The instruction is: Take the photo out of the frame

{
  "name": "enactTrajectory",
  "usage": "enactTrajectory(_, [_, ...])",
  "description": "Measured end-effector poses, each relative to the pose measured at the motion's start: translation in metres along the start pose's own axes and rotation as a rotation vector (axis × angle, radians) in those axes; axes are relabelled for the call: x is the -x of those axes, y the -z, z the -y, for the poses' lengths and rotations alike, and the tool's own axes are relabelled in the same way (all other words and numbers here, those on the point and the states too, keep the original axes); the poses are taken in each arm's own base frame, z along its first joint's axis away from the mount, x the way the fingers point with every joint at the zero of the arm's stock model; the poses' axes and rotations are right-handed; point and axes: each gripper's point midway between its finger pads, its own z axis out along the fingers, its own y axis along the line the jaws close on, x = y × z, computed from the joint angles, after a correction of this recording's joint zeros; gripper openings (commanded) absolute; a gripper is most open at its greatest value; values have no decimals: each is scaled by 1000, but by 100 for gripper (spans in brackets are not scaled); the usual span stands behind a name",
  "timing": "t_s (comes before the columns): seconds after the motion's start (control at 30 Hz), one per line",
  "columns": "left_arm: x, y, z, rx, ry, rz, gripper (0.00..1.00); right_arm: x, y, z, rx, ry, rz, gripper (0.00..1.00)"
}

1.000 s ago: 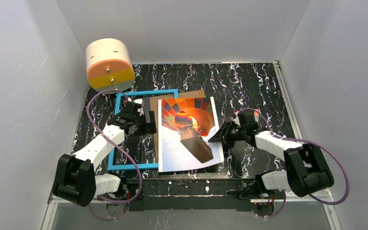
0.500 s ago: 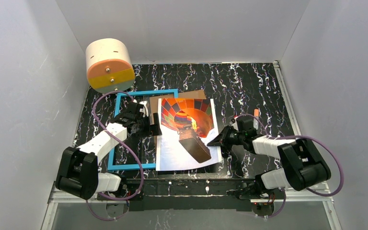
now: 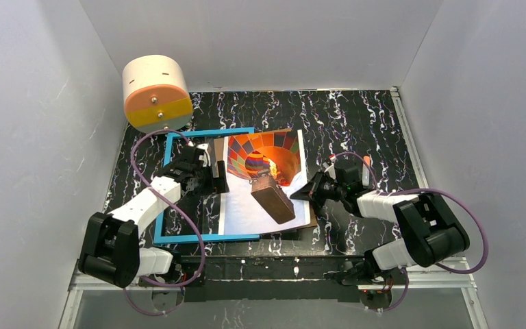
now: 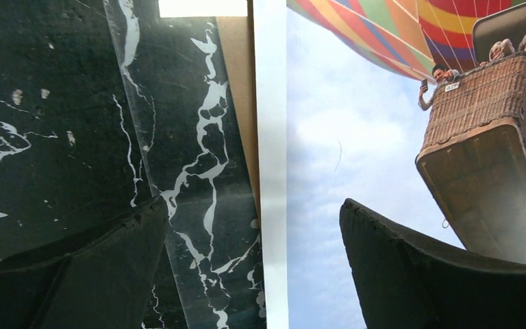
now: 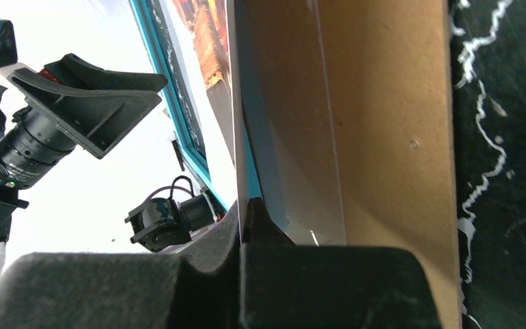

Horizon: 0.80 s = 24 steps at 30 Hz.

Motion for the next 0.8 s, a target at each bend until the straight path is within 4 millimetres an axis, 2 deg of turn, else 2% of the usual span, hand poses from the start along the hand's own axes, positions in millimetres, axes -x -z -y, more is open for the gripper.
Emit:
enactTrajectory(0.13, [5, 4, -2, 12, -2, 27, 95, 6, -5, -8, 46, 34, 15, 1])
enactTrajectory(0.23, [7, 5, -2, 18, -2, 37, 94, 7, -11, -4, 46, 36, 11, 3])
enactTrajectory(0.3, [6, 5, -3, 23, -2, 37, 95, 5, -13, 2, 33, 39, 4, 6])
enactTrajectory(0.47, [6, 5, -4, 27, -2, 37, 94, 4, -13, 9, -9, 63, -13, 23])
enactTrajectory(0.53, [6, 5, -4, 27, -2, 37, 94, 5, -13, 11, -29, 76, -16, 33])
enactTrajectory(0.6, [6, 5, -4, 27, -2, 37, 95, 6, -11, 11, -50, 91, -10, 39])
enactTrajectory(0.8, [6, 5, -4, 27, -2, 37, 95, 12, -2, 14, -100, 117, 17, 42])
